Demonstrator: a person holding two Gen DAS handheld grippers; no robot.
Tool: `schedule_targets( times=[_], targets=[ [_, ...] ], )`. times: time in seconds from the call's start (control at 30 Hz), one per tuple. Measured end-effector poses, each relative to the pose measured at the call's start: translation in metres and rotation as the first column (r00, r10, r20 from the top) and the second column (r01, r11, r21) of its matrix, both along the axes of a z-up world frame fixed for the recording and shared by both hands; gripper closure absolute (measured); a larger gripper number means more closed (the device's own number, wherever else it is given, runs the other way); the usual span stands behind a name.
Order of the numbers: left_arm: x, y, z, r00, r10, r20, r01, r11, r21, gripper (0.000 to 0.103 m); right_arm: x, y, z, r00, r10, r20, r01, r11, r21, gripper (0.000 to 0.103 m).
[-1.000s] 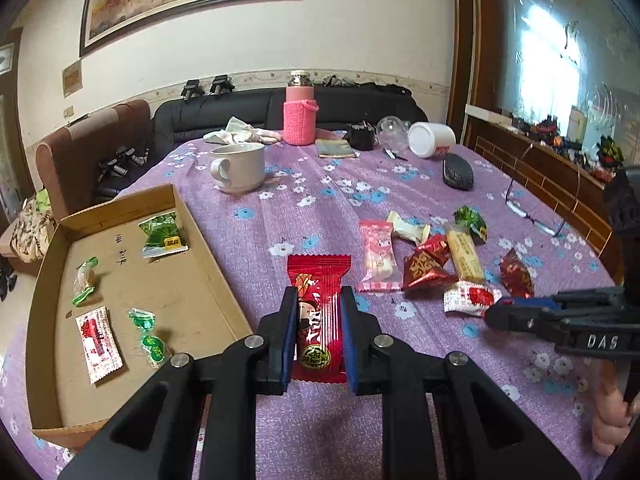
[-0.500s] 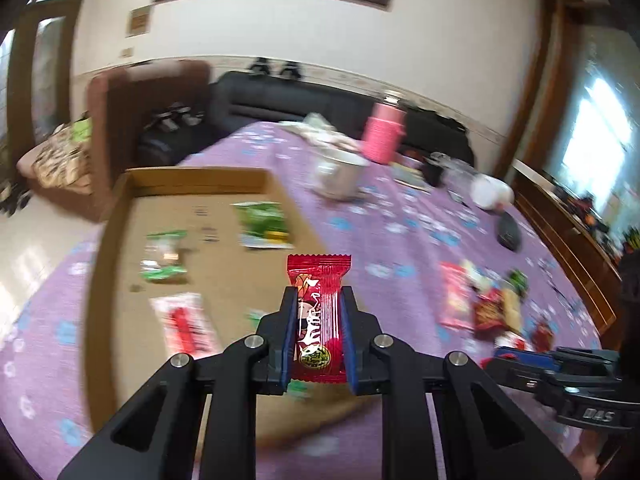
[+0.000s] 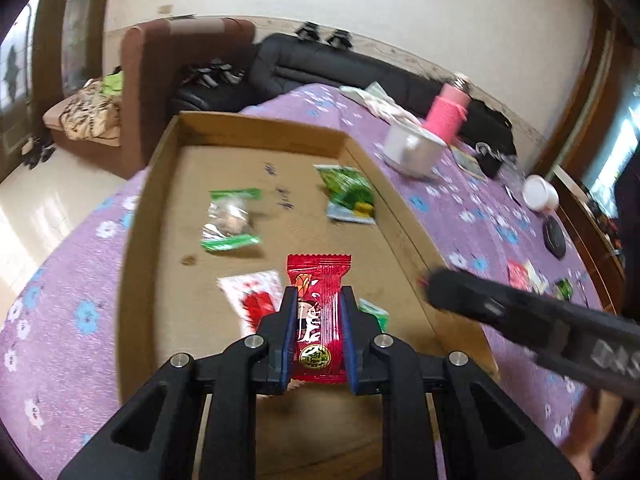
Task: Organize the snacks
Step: 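Lower both snacks into the box and open both grippers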
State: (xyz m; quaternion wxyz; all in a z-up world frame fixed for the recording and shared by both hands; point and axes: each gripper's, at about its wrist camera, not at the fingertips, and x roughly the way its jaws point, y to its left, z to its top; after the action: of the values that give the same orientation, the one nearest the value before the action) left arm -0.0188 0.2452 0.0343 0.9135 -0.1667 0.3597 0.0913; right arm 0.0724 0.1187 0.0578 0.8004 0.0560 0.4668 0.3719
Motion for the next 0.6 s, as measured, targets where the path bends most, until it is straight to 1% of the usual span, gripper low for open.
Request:
schedule_targets(
  times=[0.07, 0.13, 0.3, 0.5, 0.6],
  targets=[
    [0.002, -0.001, -0.001, 1.000, 0.003, -0.008, -0.003, 1.000, 0.011, 0.084, 0.006, 0.005, -0.005, 1.000, -0.017, -0.012, 0.017, 1.000, 0.022, 0.077],
    [0.006, -0.001, -0.006, 0.999, -0.002, -0.033, 0.002, 1.000, 0.004, 0.084, 0.009, 0.006, -0.008, 0.999, -0.025, -0.021, 0.025, 0.999, 0.033, 0.077],
    [0.009, -0.005, -0.009, 0.998, -0.010, -0.055, 0.011, 1.000, 0.022, 0.084, 0.012, 0.013, -0.019, 1.000, -0.023, -0.018, 0.023, 1.000, 0.016, 0.077],
    [0.011, -0.004, -0.011, 0.998, -0.006, -0.063, 0.008, 1.000, 0.022, 0.084, 0.015, 0.011, -0.026, 0.999, -0.021, -0.031, 0.021, 1.000, 0.013, 0.077],
    [0.012, -0.006, -0.011, 0.998, -0.007, -0.067, 0.009, 0.999, 0.033, 0.084, 0.013, 0.012, -0.027, 1.000, -0.018, -0.017, 0.018, 1.000, 0.003, 0.077]
  ],
)
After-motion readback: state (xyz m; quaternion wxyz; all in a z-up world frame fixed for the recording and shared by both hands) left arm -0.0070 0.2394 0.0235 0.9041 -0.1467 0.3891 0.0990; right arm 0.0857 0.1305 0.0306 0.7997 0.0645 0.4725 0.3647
